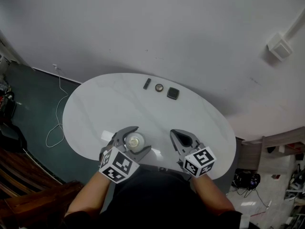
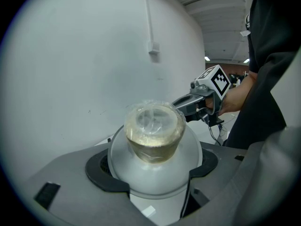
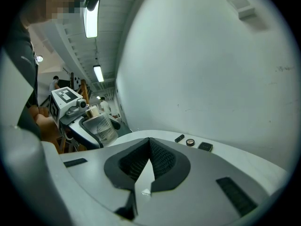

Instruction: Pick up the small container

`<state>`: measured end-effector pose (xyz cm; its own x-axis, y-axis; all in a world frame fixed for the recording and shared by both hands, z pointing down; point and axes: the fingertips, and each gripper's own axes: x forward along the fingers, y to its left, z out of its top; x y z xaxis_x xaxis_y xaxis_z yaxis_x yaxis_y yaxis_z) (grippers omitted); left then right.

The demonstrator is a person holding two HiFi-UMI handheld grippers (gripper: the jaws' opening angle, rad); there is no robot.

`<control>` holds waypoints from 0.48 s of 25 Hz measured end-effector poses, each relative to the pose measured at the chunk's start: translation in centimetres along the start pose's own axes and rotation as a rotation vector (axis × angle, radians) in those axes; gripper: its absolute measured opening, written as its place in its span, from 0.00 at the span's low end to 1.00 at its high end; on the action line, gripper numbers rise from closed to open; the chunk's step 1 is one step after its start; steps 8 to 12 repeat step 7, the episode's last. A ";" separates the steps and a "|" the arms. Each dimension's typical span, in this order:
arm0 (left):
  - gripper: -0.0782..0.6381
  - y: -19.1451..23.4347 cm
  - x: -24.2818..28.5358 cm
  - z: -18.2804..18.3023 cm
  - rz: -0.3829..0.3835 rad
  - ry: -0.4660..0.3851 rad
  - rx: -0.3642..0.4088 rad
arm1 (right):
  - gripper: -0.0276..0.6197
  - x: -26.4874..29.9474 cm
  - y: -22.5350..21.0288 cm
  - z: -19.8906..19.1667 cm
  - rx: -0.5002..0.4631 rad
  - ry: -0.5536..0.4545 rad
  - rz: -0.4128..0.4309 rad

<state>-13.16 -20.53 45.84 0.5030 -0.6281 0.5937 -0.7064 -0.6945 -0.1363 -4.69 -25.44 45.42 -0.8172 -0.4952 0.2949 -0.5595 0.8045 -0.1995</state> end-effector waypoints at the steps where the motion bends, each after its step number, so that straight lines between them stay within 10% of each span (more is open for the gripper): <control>1: 0.60 0.0 0.0 0.0 0.000 0.001 0.001 | 0.04 0.0 0.0 0.0 -0.001 0.001 0.000; 12: 0.60 0.3 -0.1 -0.1 0.005 0.003 -0.002 | 0.04 0.2 0.3 0.0 -0.010 0.007 0.005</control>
